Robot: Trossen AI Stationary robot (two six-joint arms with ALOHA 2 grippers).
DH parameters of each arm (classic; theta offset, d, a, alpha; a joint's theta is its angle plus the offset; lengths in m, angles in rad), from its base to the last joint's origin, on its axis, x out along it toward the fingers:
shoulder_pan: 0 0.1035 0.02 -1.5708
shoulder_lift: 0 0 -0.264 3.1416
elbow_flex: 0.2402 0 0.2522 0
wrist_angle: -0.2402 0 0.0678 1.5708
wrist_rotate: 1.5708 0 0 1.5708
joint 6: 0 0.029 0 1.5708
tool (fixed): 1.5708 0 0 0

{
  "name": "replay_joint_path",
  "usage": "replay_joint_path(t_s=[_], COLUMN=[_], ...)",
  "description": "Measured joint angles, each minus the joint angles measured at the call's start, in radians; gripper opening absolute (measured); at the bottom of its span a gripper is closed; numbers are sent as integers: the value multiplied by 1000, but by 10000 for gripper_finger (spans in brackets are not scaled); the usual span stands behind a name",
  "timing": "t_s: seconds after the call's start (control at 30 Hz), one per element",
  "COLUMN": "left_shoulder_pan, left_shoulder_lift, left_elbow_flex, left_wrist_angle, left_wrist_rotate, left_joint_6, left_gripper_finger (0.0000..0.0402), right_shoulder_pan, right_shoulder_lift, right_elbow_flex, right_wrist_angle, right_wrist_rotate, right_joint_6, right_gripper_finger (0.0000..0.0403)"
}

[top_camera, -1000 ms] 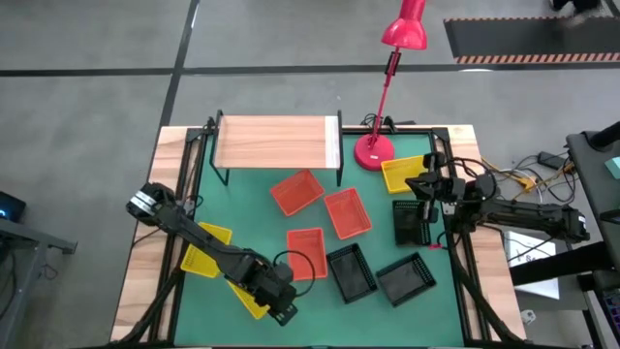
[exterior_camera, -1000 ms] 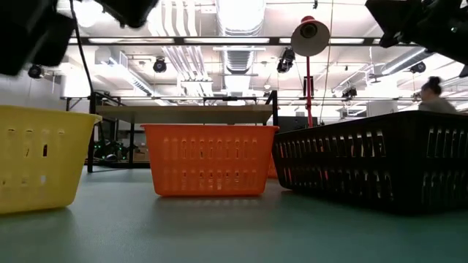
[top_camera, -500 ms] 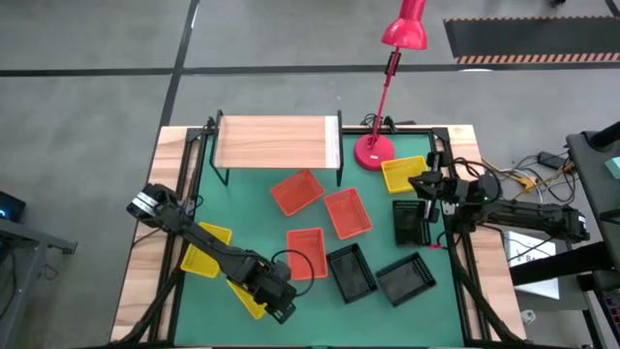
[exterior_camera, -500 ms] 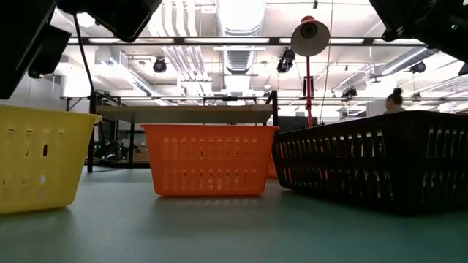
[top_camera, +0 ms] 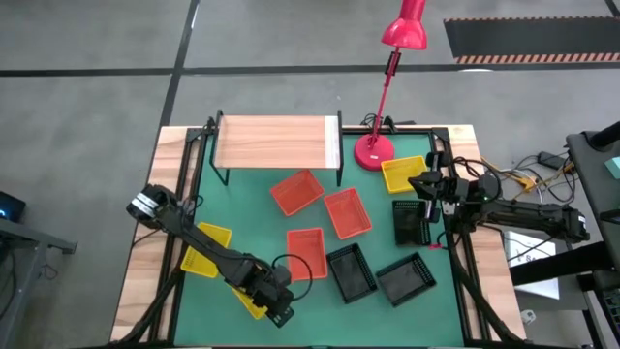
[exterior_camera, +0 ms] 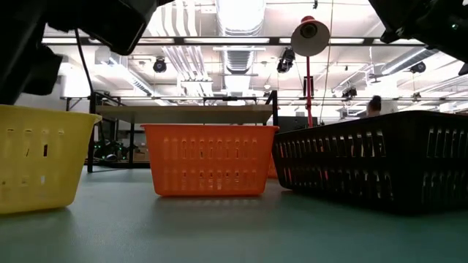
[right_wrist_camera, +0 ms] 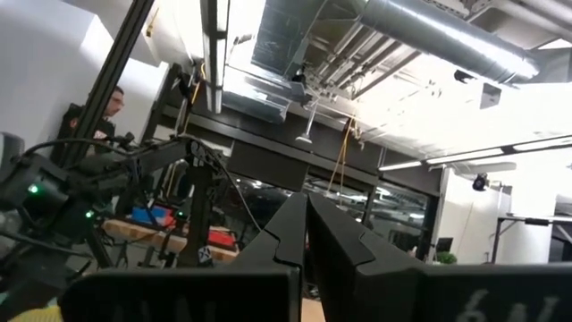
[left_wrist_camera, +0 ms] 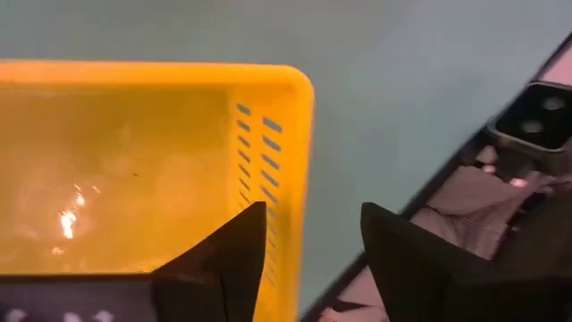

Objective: Stack baskets on shelf by color
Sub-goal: Put the bottom right yellow bin on the shelf

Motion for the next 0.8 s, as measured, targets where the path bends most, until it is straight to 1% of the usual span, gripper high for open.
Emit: replay_joint_path(t_s=[0.07, 0.2, 0.33, 0.4, 0.5, 0.7, 0.73, 0.8], left_shoulder_pan=[-2, -2, -5, -5, -6, -17, -17, -17], left_shoulder_lift=[0, 0, 0, 0, 0, 0, -1, -8], left_elbow_flex=[-7, -40, -74, -85, -94, -104, -104, -105], left_wrist_angle=[8, 36, 91, 114, 120, 116, 114, 111], left_wrist_rotate=[-26, -39, -47, -46, -45, -45, -45, -40], left_joint_6=[4, 17, 28, 29, 30, 55, 60, 71], left_gripper_finger=[176, 177, 164, 148, 113, 20, 12, 9], right_shoulder_pan=[0, 0, 0, 0, 0, 0, 0, 0], right_shoulder_lift=[0, 0, 0, 0, 0, 1, 1, 1], right_elbow_flex=[0, 0, 0, 0, 0, 0, 0, 0], right_wrist_angle=[0, -1, -1, -1, -3, -9, -9, -9], right_wrist_rotate=[0, 0, 0, 0, 0, 0, 0, 0], right_joint_6=[2, 11, 20, 34, 44, 54, 55, 64], right_gripper_finger=[9, 9, 9, 9, 9, 9, 9, 9])
